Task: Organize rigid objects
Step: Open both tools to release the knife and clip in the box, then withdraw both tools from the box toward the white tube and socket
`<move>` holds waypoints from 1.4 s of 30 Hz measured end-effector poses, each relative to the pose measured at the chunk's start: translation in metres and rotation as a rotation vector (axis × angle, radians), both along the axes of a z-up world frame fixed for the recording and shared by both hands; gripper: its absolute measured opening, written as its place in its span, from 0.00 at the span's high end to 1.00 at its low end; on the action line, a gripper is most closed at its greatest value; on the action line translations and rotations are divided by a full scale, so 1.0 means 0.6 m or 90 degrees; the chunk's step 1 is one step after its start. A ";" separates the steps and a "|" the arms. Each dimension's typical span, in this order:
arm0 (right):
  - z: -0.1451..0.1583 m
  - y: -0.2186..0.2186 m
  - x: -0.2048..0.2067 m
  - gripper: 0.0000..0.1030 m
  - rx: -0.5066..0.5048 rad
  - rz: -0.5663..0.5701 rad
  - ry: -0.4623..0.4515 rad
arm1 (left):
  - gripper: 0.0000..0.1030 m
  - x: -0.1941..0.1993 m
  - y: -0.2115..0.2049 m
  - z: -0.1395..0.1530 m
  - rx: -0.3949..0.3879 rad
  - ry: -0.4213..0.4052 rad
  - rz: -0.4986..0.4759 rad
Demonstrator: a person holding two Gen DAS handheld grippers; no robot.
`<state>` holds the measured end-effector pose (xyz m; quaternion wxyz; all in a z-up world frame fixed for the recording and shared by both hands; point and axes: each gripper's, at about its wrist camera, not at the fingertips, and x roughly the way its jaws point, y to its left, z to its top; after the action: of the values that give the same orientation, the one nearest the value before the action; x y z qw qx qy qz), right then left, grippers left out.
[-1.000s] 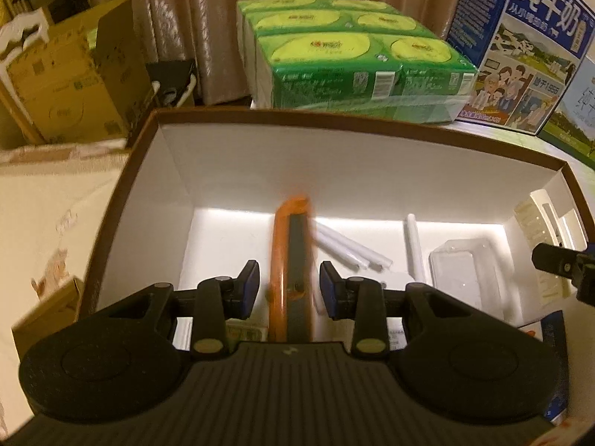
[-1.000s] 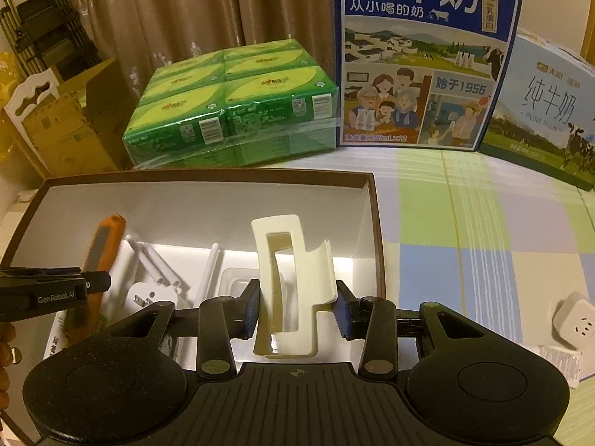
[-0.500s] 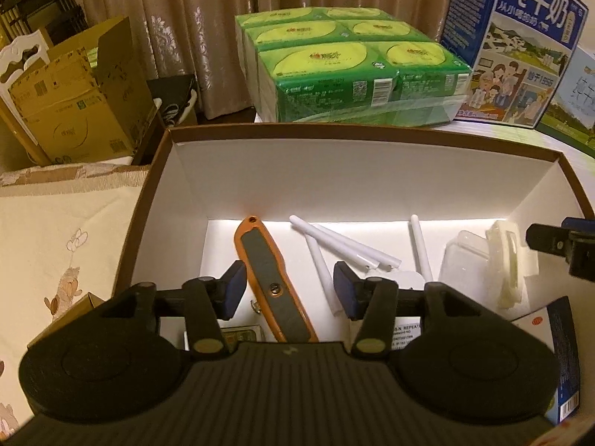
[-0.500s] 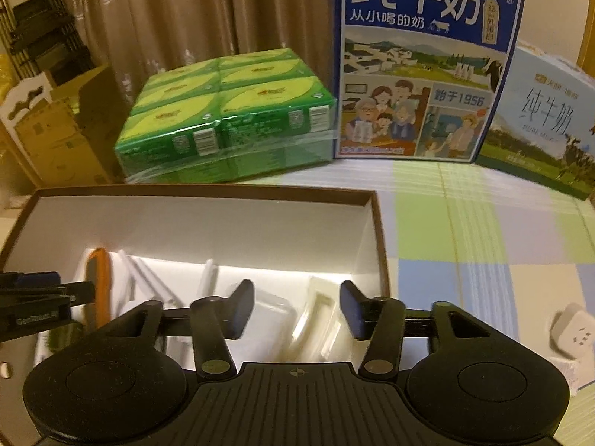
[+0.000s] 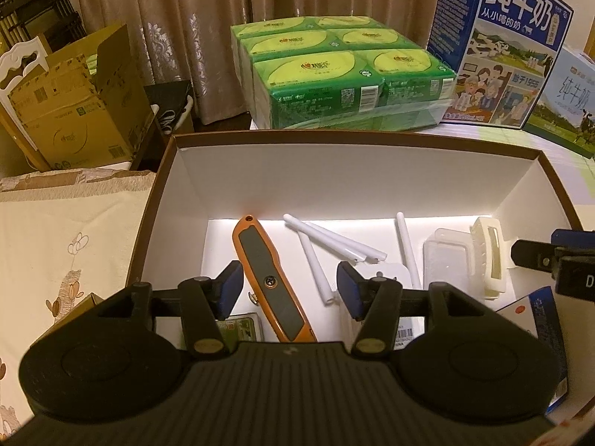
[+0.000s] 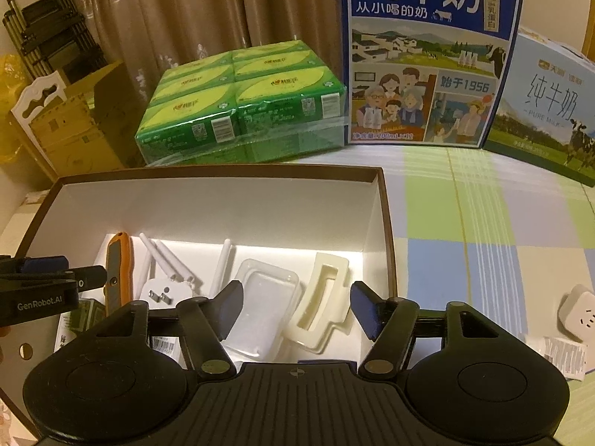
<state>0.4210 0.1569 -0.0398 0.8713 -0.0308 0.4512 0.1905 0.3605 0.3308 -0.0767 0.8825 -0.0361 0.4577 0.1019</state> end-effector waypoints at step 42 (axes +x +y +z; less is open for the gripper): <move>0.071 -0.142 -0.199 0.28 0.099 0.001 -0.001 | 0.49 -0.201 -0.166 0.091 -0.046 -0.035 -0.074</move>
<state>0.3013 0.0717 0.0030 0.8712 0.0364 0.4347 0.2252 0.2401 0.2314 -0.0223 0.8973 -0.0441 0.4380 0.0329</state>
